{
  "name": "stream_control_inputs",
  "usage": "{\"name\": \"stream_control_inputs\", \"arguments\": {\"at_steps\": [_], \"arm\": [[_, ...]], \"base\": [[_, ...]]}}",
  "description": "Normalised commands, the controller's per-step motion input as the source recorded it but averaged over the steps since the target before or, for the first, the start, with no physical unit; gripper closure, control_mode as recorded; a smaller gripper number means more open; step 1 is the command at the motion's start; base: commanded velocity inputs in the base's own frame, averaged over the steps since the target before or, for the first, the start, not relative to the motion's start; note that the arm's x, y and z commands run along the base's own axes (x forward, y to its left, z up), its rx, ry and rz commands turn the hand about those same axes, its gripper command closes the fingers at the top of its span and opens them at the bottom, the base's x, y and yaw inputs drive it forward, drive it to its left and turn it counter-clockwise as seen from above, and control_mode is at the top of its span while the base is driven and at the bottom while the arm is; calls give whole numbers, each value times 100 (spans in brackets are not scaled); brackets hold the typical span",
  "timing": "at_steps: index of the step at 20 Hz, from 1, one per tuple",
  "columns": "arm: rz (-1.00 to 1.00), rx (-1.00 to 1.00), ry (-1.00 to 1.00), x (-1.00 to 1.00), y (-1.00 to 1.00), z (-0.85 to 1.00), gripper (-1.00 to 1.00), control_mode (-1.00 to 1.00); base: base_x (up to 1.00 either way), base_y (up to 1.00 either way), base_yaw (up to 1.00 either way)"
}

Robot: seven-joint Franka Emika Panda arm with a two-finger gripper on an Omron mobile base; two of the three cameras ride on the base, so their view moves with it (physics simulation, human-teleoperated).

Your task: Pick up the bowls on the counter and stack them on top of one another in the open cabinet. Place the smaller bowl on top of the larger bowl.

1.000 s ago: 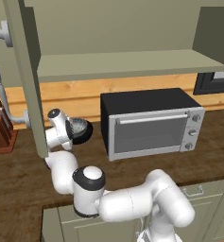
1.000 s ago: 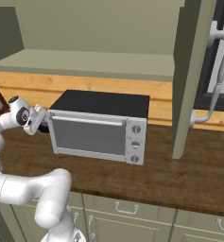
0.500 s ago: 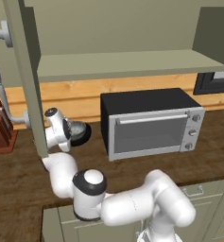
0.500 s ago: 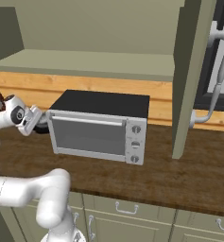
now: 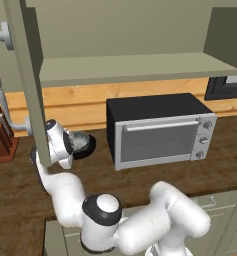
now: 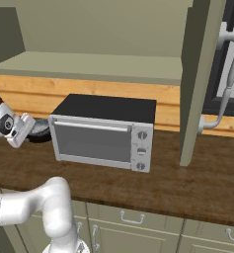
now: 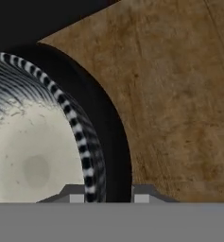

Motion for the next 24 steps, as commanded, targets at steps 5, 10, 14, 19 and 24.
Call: {"name": "stream_control_inputs", "arguments": {"at_steps": [5,10,14,19,24], "arm": [[0,0,-9,-99,0,38,100,-100],[0,0,-12,-99,-2,59,100,-100],[0,0,-11,-100,-7,87,100,-100],[0,0,-10,-99,-30,97,100,-100],[0,0,-14,-89,-51,96,100,-100]], "base": [[0,0,0],[0,0,0],[0,0,0],[0,0,0],[0,0,0]]}}
